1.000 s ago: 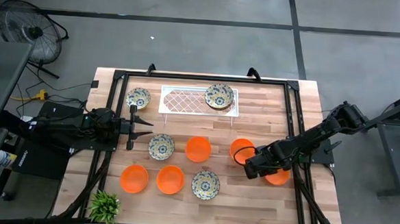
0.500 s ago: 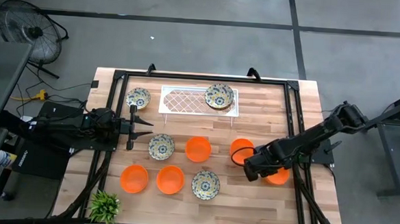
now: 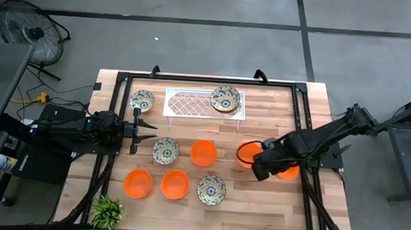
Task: Pick & Place Mini bowls
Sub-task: Put the orange bowl on the shelf
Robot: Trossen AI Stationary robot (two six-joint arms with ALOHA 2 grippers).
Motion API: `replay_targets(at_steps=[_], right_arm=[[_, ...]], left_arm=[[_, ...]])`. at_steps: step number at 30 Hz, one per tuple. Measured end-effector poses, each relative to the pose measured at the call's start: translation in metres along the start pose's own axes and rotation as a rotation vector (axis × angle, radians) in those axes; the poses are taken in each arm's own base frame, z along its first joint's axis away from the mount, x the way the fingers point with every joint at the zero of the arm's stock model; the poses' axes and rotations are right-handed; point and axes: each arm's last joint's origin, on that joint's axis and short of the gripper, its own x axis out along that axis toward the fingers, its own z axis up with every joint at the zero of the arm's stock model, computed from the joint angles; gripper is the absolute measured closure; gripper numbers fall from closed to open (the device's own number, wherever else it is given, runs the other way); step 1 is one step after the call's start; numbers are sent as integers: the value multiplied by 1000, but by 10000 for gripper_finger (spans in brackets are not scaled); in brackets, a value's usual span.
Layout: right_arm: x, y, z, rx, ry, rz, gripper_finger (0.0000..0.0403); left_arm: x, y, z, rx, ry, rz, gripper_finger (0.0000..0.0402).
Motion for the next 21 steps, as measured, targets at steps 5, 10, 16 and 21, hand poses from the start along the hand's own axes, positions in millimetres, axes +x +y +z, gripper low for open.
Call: replay_targets(at_steps=[5, 10, 16, 21], right_arm=[[-7, 3, -1, -123, -2, 37, 403], [-6, 3, -2, -270, 26, 41, 403], [-6, 4, -1, -447, 3, 53, 403], [-6, 8, -1, -577, -25, 82, 403]], left_arm=[[0, 0, 0, 0, 0, 0, 271], [0, 0, 0, 0, 0, 0, 271], [0, 0, 0, 0, 0, 0, 271], [0, 0, 0, 0, 0, -1, 271]])
